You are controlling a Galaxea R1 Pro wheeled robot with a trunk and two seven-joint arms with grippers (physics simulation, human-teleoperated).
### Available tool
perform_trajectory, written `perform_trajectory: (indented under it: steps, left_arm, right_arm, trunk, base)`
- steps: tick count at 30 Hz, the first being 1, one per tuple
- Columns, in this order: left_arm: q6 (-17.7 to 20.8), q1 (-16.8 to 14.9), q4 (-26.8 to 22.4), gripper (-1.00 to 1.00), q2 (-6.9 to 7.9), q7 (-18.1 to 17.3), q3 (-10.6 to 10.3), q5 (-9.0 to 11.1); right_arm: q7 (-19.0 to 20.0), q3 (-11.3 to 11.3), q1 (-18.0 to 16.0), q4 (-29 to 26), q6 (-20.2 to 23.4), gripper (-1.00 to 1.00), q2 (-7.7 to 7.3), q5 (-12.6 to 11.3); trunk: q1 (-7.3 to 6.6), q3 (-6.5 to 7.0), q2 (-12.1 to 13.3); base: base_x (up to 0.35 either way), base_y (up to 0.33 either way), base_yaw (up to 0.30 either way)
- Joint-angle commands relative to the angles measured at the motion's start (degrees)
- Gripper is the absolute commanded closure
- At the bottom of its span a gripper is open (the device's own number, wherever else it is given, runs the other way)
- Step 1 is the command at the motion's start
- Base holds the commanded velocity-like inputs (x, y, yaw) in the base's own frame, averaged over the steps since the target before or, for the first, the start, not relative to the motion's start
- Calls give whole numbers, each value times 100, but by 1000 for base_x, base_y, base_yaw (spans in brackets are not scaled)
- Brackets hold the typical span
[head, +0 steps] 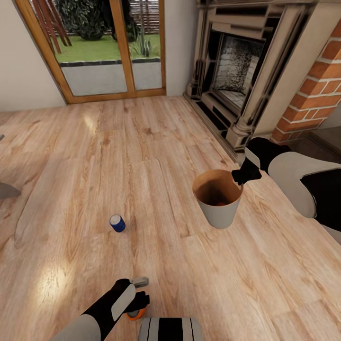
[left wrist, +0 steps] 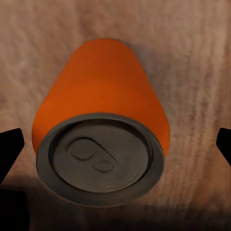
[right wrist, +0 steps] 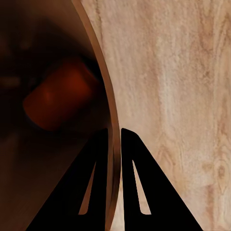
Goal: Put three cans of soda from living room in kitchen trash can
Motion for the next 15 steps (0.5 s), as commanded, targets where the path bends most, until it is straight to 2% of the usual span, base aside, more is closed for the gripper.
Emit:
perform_trajectory:
  steps: [1,13,14,15]
  left_arm:
    - [0,0,3,-100,2,-25,0,-2]
    - [-111,8,2,-100,-5,-49,21,-11]
    - [-116,9,7,100,-5,-48,24,-9]
    - [-116,9,5,100,-3,-46,24,-7]
  right_arm:
    - [31,-47,-3,-2,4,100,0,-66]
    - [31,-47,-3,-2,4,100,-3,-67]
    - [31,-47,-3,0,4,100,-4,-67]
    - [31,-47,-3,0,4,100,-5,-67]
  trunk:
    - [-1,1,0]
    - [-1,1,0]
    - [-1,1,0]
    - [-1,1,0]
  base:
    - [0,0,0]
    - [0,0,0]
    - [0,0,0]
    - [0,0,0]
